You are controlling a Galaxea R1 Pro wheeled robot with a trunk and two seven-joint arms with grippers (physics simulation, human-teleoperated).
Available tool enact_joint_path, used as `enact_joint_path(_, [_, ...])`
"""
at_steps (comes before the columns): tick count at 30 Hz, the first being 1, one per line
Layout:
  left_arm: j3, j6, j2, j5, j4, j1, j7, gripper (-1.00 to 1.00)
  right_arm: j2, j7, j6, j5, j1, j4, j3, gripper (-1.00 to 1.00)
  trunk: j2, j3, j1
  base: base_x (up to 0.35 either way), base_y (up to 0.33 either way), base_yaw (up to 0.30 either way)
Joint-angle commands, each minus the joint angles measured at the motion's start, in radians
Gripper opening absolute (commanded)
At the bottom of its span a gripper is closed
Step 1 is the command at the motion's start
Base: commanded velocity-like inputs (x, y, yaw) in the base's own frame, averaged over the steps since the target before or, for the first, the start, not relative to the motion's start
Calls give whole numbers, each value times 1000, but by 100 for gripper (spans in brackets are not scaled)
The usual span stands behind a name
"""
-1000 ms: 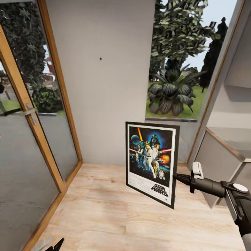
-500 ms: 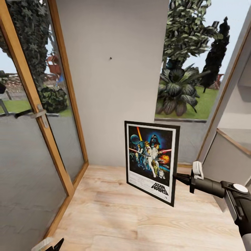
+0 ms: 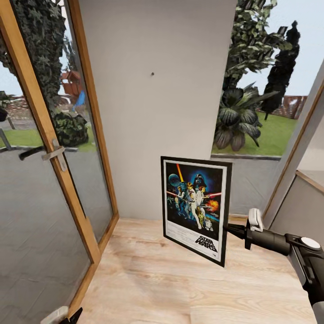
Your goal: Pick up the poster from the kitchen countertop and hang it on one of the wall nails in the kitchen.
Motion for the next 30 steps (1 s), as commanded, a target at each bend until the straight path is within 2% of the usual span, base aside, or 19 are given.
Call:
enact_joint_path(1, [-8,-4,0,7,1,-1,-2,100,0,7,15,-3,-1,0,-1,-100,-2,-2,1,286,224,0])
enact_joint_path(5, [-8,-4,0,7,1,-1,-2,100,0,7,15,-3,-1,0,-1,-100,-2,-2,1,287,226,-17])
enact_joint_path(10, [-8,-4,0,7,1,-1,-2,100,0,8,15,-4,-1,-1,-1,-100,-2,-2,1,212,170,-200])
enact_joint_path(14, [-8,-4,0,7,1,-1,-2,100,0,8,15,-4,-1,-1,-1,-100,-2,-1,1,43,35,-259])
enact_joint_path(30, [-8,-4,0,7,1,-1,-2,100,0,8,15,-3,-1,-1,0,-100,-2,0,1,5,2,-98])
